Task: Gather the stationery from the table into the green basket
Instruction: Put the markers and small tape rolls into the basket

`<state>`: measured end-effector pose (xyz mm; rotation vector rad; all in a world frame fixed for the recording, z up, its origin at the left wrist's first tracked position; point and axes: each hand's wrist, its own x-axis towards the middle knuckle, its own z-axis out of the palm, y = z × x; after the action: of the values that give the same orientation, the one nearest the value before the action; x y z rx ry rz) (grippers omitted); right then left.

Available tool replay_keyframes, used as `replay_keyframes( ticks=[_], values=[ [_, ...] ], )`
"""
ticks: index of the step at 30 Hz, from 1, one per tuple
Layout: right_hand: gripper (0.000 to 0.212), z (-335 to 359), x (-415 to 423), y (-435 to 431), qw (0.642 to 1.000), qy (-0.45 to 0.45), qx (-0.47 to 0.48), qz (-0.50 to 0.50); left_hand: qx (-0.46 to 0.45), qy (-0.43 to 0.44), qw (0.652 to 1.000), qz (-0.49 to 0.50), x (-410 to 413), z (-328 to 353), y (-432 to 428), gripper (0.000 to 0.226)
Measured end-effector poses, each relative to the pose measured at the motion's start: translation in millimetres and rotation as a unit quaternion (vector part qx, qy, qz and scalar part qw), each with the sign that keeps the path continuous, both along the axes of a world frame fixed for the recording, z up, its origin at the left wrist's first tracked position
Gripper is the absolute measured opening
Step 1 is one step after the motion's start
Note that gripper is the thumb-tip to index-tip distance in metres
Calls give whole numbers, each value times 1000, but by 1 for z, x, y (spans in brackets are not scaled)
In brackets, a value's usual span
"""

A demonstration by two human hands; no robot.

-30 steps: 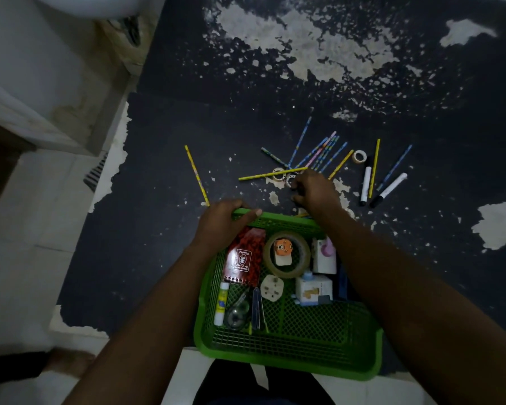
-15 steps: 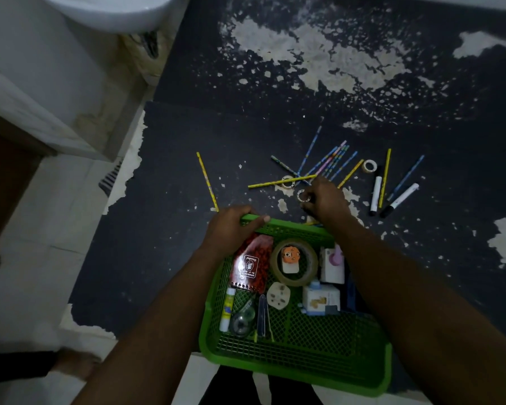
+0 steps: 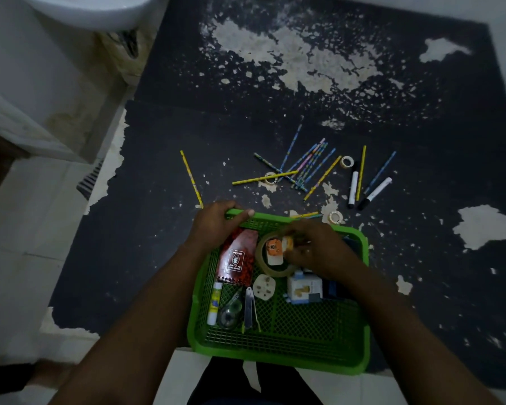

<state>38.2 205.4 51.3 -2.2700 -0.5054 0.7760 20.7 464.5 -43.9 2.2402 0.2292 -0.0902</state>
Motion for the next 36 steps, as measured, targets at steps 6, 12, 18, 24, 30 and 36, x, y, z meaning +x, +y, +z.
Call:
replay_keyframes(
  ticks=[6,12,18,24,30,36],
  values=[
    [46,-17,-7,14,981,-86,-165,60,-3,-9,1000,3,0,-1,0,55],
    [38,-18,1,10,971,-93,-205,79,-1,-4,1000,0,0,0,-1,53],
    [38,-32,-1,22,962,-137,-216,99,-16,-2,1000,3,1,-3,0,56],
    [33,-23,8,15,972,-113,-176,109,-19,-1,1000,5,0,-3,0,57],
    [8,-10,67,-27,954,-235,-20,-183,0,-10,1000,10,2,-9,1,59],
    [29,-58,112,-70,952,-53,-240,-183,-10,1,1000,10,1,-4,0,57]
  ],
)
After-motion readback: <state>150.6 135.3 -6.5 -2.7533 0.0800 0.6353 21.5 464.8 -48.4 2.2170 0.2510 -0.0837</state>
